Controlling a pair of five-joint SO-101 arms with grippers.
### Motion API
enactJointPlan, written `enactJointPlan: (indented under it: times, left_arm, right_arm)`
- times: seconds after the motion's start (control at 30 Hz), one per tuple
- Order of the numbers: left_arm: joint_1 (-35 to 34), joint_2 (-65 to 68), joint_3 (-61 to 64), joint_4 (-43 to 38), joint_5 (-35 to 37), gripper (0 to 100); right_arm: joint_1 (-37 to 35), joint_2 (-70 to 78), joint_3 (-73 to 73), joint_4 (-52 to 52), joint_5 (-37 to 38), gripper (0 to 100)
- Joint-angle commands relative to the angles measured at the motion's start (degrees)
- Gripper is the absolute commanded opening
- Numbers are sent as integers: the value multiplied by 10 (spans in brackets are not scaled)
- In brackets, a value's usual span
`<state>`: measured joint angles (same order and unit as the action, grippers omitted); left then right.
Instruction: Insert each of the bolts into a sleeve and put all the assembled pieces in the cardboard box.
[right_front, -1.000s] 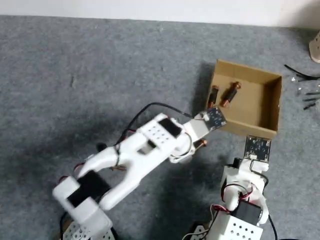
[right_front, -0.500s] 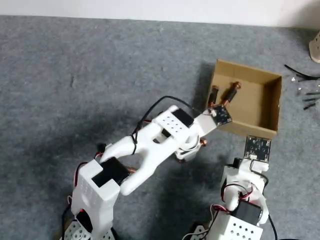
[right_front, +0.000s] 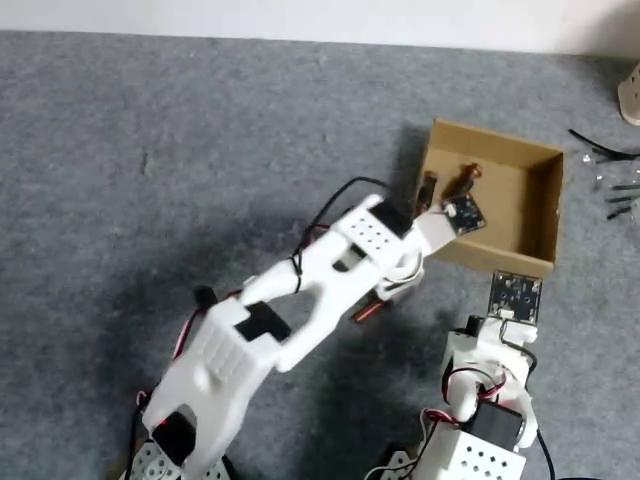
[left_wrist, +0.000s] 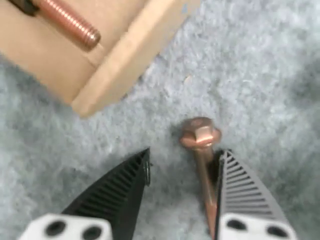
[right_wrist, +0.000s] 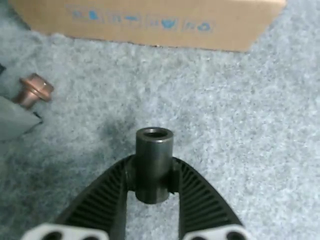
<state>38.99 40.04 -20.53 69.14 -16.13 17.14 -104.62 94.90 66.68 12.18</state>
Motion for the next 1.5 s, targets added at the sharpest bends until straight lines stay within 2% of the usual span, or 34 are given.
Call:
enactJointPlan:
  times: [0.0,0.17,0.3,0.43,0.73,0.9,1.03,1.17,1.47]
  left_arm:
    - [5,65,-108,54,-1,211]
    - [2,118,-187,127,-1,207]
    - [2,134,-203,156,-2,190]
    - [1,135,-201,167,-3,5]
    - [-13,129,-203,171,-6,5]
    - [-24,53,-181,200,-4,5]
    - [-29,-37,-94,196,-4,5]
    - [-43,-161,52,109,-4,5]
    - [-52,-524,457,-150,-5,5]
  right_arm:
    - [3,-7,-2,-20,-1,5]
    - [3,-7,-1,-20,-1,5]
    - [4,-7,-1,-20,-1,5]
    - [5,-7,-1,-20,-1,5]
    - [5,-7,-1,-20,-1,5]
    - [5,-7,-1,-20,-1,5]
    - [3,-7,-1,-20,-1,5]
    - [1,-7,-1,-20,-1,5]
    - [1,-7,-1,-20,-1,5]
